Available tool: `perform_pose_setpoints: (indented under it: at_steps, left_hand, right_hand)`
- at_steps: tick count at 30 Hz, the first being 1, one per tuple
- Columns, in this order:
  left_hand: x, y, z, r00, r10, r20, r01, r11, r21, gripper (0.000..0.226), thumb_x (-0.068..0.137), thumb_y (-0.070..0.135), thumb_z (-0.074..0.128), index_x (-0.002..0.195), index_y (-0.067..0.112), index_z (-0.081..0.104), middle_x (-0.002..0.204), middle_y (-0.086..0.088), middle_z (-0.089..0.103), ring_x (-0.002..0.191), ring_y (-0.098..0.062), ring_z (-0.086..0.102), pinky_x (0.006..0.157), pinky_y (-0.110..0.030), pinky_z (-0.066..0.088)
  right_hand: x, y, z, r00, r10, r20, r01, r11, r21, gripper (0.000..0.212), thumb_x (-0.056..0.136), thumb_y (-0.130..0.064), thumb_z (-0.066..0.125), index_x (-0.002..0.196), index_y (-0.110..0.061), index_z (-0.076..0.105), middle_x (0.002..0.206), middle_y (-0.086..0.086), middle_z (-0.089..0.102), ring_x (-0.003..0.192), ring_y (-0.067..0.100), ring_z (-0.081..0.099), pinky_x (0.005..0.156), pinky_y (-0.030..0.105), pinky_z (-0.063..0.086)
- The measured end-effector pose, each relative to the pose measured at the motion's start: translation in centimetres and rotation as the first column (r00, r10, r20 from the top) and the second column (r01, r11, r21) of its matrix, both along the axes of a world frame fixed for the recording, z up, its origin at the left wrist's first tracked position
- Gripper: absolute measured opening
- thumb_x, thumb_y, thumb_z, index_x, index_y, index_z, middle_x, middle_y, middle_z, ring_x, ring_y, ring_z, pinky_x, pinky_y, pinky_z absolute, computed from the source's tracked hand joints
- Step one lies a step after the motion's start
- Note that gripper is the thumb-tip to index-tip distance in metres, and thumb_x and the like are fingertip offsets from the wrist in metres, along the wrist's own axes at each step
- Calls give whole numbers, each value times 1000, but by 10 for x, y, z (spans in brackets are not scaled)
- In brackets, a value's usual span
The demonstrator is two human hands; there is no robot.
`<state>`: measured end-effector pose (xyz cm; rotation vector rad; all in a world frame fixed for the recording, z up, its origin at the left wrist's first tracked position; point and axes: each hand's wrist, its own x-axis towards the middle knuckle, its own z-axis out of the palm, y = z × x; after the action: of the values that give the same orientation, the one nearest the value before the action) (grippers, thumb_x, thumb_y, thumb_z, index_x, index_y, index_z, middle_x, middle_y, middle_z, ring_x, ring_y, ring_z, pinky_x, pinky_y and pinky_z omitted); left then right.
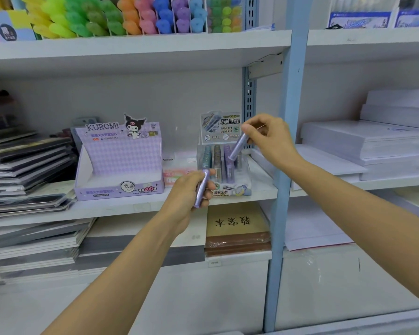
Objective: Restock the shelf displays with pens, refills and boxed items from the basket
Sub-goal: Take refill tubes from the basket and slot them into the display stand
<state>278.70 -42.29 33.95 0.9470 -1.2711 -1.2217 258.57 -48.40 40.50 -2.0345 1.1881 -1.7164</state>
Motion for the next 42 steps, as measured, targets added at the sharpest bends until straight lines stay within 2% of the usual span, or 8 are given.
perform_pose_setpoints:
  at_steps: [5, 9, 13, 22, 29, 34, 37, 42]
  left_hand:
    - [3, 2, -2, 997, -73, 19, 75, 991, -108, 24, 100, 31, 51, 121, 29, 61, 74, 2, 65, 62, -9, 56, 55, -22, 47]
    - [5, 1, -1, 997, -65, -38, 62, 995, -74, 22, 101, 27, 50, 115, 16, 62, 73, 0, 65, 60, -9, 54, 53, -20, 43]
    - [6, -2, -3, 997, -57, -56, 54, 998, -44, 18, 102, 16, 47, 111, 9, 61, 75, 0, 64, 63, -11, 53, 57, -20, 46]
    - [8, -7, -11, 997, -27, -67, 22, 997, -78, 17, 98, 11, 53, 110, 14, 64, 84, -1, 61, 73, -10, 58, 65, -20, 54]
    - [7, -14, -13, 997, 21, -75, -26, 998, -64, 25, 94, 11, 59, 118, 7, 63, 82, -1, 62, 71, -9, 61, 71, -25, 58]
    - [7, -14, -14, 998, 41, -43, -44, 996, -83, 29, 91, 12, 63, 119, 4, 63, 87, -4, 66, 78, -11, 62, 69, -22, 57]
    - [8, -15, -15, 998, 43, -37, -46, 995, -84, 29, 91, 13, 64, 118, 2, 65, 85, -1, 68, 76, -9, 63, 70, -22, 56]
    - [4, -15, -12, 998, 37, -41, -41, 995, -86, 29, 89, 15, 67, 118, 12, 65, 89, 3, 75, 81, -7, 69, 80, -28, 58]
  right_hand:
    - [4, -18, -11, 974, -205, -96, 199, 977, -71, 13, 93, -19, 63, 94, -8, 70, 79, 1, 65, 72, 15, 59, 70, 28, 51]
    - [3, -33, -14, 947, -281, -158, 269, 958, -96, 13, 91, -21, 65, 92, -9, 70, 78, 0, 64, 65, 8, 54, 68, 23, 45]
    - [4, -43, -20, 913, -310, -266, 298, 951, -87, 10, 91, -20, 66, 90, -11, 71, 77, -3, 62, 62, 1, 48, 60, 14, 34]
    - [3, -51, -30, 873, -226, -431, 237, 971, -29, 13, 91, -19, 66, 90, -8, 73, 82, 5, 68, 72, 15, 56, 70, 28, 43]
    - [6, -57, -32, 924, -179, -337, 196, 980, 17, 11, 87, -18, 71, 86, -17, 61, 73, 0, 62, 63, 5, 52, 59, 17, 39]
    - [10, -59, -42, 891, -210, -404, 250, 967, 48, 15, 90, -21, 67, 80, -10, 71, 72, 0, 63, 68, 14, 56, 69, 33, 50]
    - [9, -53, -42, 895, -216, -390, 240, 971, 14, 21, 94, -22, 60, 83, -9, 73, 80, 2, 64, 77, 18, 61, 73, 31, 50]
    - [13, -20, -26, 991, 4, -133, -2, 1000, 10, 11, 95, -25, 59, 98, -20, 69, 87, -8, 65, 70, 3, 58, 67, 19, 46]
